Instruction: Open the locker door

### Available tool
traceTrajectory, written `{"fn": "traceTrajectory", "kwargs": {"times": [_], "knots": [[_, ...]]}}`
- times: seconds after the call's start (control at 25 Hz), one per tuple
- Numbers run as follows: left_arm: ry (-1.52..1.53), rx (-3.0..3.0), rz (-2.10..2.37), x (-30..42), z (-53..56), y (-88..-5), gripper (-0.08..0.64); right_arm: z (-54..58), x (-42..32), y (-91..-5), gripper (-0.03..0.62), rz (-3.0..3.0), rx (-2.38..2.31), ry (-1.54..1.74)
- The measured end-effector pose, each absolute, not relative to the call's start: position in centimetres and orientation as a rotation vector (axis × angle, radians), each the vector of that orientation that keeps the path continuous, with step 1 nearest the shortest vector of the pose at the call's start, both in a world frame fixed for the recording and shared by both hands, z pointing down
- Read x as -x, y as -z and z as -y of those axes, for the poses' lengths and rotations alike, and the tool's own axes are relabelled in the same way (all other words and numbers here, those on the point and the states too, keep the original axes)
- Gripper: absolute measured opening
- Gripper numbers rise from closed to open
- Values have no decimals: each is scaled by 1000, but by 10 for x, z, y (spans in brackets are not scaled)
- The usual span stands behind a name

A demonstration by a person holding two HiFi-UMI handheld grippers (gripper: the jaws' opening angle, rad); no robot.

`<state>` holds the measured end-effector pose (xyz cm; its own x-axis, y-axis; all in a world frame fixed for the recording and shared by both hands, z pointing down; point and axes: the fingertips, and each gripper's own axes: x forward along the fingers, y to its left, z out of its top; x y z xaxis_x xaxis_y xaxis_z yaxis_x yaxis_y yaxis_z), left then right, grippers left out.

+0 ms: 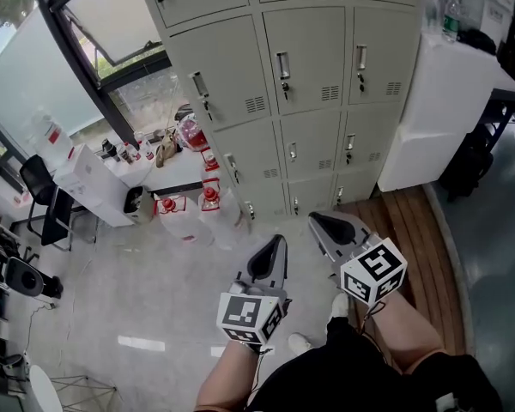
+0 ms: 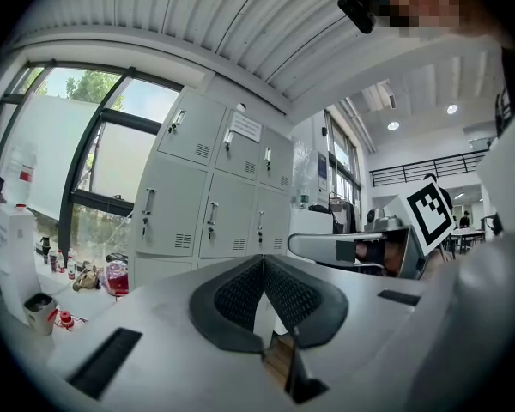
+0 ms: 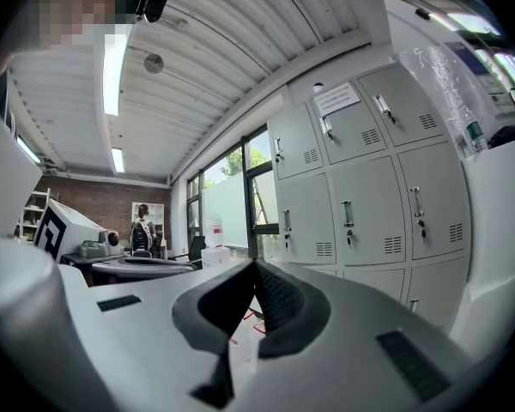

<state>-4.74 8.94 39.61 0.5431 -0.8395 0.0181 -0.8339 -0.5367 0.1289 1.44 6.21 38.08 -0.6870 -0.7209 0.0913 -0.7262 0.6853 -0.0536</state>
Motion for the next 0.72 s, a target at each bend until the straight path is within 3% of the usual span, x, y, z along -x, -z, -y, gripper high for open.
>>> {"fn": "traceTrajectory", "kwargs": {"times": [0.72], "knots": [[77,-2604,1521,83,-62,-395,17,-20,25,-379,54,2868,-1136,-124]]}}
